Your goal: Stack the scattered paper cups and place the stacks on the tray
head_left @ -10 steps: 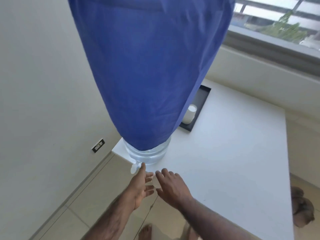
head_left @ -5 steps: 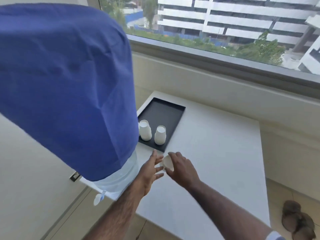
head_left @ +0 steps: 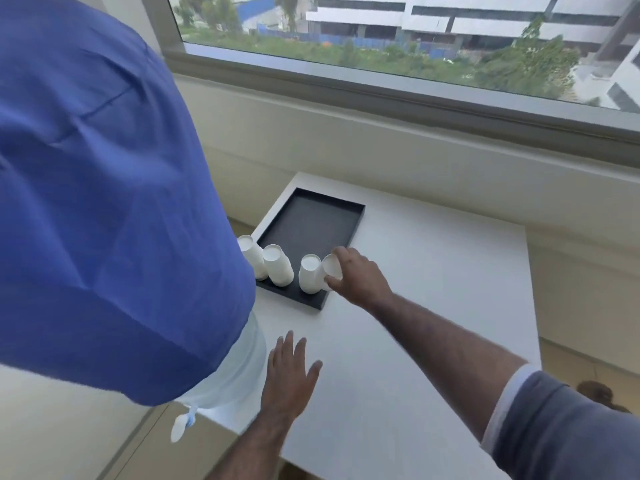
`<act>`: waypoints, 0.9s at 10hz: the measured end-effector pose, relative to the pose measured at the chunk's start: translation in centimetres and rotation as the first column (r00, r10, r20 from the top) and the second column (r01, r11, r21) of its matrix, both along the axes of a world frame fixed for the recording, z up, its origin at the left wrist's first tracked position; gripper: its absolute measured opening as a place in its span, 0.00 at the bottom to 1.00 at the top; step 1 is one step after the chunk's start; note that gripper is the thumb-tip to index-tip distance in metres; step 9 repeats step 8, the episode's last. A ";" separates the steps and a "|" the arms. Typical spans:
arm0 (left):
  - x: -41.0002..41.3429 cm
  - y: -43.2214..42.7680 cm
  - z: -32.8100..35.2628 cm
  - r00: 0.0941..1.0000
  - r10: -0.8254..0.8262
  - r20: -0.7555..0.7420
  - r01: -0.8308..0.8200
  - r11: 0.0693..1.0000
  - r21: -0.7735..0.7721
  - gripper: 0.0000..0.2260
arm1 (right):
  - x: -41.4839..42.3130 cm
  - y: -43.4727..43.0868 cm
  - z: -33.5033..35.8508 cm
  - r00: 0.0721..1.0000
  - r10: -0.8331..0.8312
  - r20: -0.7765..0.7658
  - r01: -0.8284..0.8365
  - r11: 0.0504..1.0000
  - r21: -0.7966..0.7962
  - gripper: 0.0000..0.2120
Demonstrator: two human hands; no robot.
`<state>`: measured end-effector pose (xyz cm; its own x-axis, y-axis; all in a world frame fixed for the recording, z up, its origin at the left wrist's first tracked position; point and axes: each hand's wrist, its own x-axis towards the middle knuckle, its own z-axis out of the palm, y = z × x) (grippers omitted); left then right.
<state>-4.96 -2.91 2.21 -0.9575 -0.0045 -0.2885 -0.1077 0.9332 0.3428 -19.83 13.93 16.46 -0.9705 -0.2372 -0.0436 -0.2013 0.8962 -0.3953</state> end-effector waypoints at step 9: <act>-2.7 -1.1 -12.2 0.975 -0.211 -0.067 0.195 0.963 -0.186 0.33 | -9.7 -5.7 -6.0 0.998 0.044 0.039 -0.050 0.984 0.170 0.23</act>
